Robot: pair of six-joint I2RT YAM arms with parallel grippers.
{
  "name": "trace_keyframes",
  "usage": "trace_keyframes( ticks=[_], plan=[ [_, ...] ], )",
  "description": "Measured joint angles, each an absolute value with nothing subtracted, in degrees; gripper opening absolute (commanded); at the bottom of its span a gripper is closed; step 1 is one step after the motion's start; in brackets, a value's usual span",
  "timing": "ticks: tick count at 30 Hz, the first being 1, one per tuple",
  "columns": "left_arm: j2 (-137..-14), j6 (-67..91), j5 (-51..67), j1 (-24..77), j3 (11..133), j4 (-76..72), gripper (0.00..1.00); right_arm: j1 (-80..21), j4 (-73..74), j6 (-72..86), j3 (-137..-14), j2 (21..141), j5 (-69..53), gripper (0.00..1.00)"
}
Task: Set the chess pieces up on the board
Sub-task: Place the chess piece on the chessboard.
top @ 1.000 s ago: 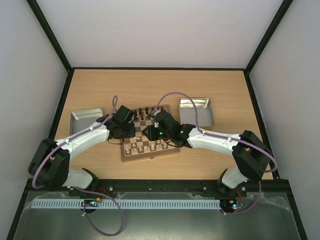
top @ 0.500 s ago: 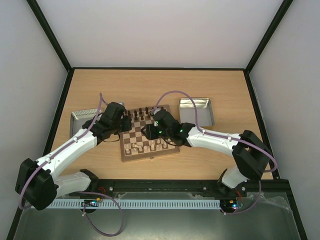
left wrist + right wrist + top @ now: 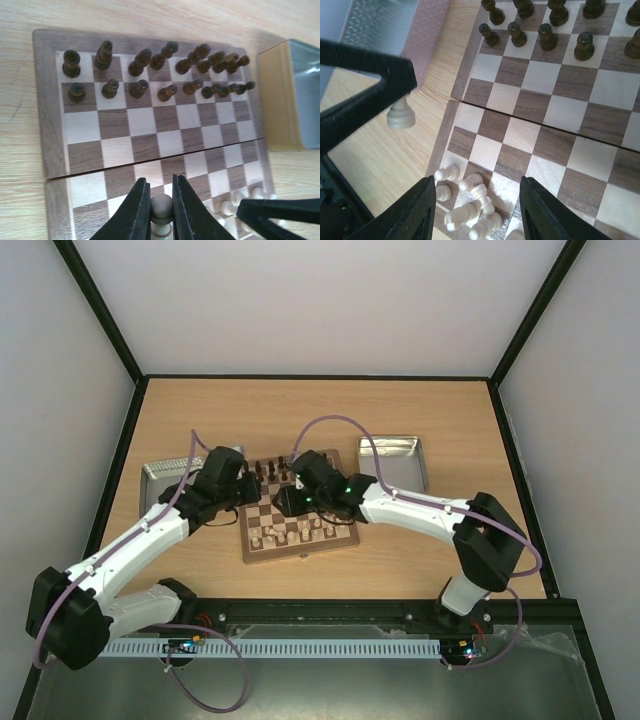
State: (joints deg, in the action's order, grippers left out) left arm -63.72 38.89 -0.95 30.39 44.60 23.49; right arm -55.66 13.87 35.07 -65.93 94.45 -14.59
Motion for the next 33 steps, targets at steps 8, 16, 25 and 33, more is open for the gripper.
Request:
trace_keyframes(
  ticks=[8, 16, 25, 33],
  plan=[
    [-59.53, 47.07, 4.62, 29.91, 44.60, 18.20, 0.08, -56.14, 4.34, 33.08, -58.28, 86.43, -20.23, 0.59],
    [-59.20, 52.31, 10.48, 29.91, 44.73, 15.62, 0.09, -56.75, 2.79, 30.02, -59.31, 86.37, -19.88, 0.55],
    [-59.02, 54.24, 15.53, 29.91, 44.73, 15.70, 0.09, -56.75, 1.76, 27.75, -60.71, 86.65, -15.62, 0.22],
    [-58.46, 54.50, 17.02, 29.17, 44.73, 15.77, 0.22, -56.88, 0.86, 25.74, -60.75, 86.83, -13.98, 0.02]
  ],
)
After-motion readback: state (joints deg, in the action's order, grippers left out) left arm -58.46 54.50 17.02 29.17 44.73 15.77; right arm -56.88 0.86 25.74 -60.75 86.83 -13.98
